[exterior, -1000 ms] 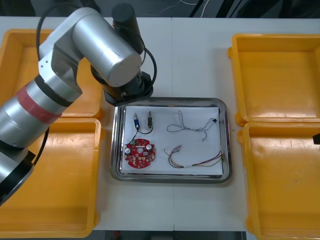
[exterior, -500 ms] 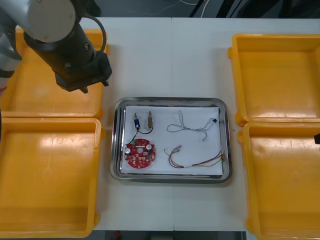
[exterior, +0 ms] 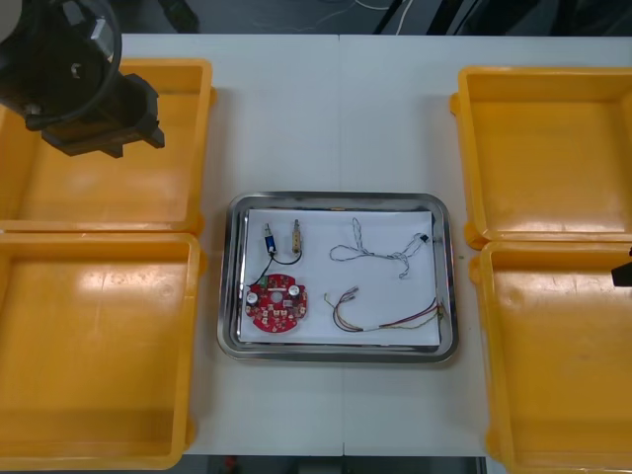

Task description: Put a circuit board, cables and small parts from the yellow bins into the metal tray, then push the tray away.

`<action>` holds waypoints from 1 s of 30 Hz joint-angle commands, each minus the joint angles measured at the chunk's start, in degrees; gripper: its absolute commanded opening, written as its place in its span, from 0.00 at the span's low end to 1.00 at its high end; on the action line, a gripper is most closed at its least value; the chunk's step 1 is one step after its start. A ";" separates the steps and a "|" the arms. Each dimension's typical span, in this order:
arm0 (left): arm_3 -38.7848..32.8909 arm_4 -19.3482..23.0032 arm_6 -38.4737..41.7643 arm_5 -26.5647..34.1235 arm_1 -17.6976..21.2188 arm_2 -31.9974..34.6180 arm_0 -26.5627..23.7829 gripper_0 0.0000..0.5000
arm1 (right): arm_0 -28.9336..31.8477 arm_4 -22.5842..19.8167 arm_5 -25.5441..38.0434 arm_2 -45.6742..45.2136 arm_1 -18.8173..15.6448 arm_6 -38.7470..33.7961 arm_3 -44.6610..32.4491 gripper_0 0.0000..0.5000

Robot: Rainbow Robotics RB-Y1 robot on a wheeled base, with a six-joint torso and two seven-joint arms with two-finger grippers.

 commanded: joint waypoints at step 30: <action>-14.76 4.30 -22.73 0.39 10.98 21.88 29.22 1.00 | -27.99 -0.96 -0.86 40.53 6.52 0.03 -6.19 1.00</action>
